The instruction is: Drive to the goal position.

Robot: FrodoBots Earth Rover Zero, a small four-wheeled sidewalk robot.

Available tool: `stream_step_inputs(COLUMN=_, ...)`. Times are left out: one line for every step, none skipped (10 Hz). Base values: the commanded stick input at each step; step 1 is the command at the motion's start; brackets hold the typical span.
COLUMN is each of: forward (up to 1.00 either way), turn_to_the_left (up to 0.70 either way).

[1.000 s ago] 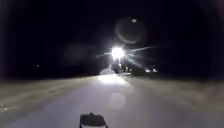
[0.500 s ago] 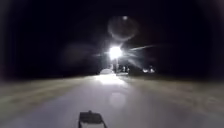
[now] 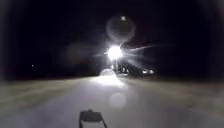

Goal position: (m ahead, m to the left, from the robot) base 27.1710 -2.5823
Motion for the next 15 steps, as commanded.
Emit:
stream_step_inputs(forward=1.00, turn_to_the_left=0.02)
stream_step_inputs(forward=1.00, turn_to_the_left=0.03)
stream_step_inputs(forward=1.00, turn_to_the_left=0.05)
stream_step_inputs(forward=1.00, turn_to_the_left=0.08)
stream_step_inputs(forward=1.00, turn_to_the_left=0.10)
stream_step_inputs(forward=1.00, turn_to_the_left=0.11)
stream_step_inputs(forward=1.00, turn_to_the_left=0.10)
stream_step_inputs(forward=1.00, turn_to_the_left=0.08)
stream_step_inputs(forward=1.00, turn_to_the_left=0.05)
stream_step_inputs(forward=1.00, turn_to_the_left=0.05)
stream_step_inputs(forward=1.00, turn_to_the_left=0.10)
stream_step_inputs(forward=1.00, turn_to_the_left=0.08)
stream_step_inputs(forward=1.00, turn_to_the_left=0.06)
stream_step_inputs(forward=1.00, turn_to_the_left=0.06)
stream_step_inputs(forward=1.00, turn_to_the_left=0.05)
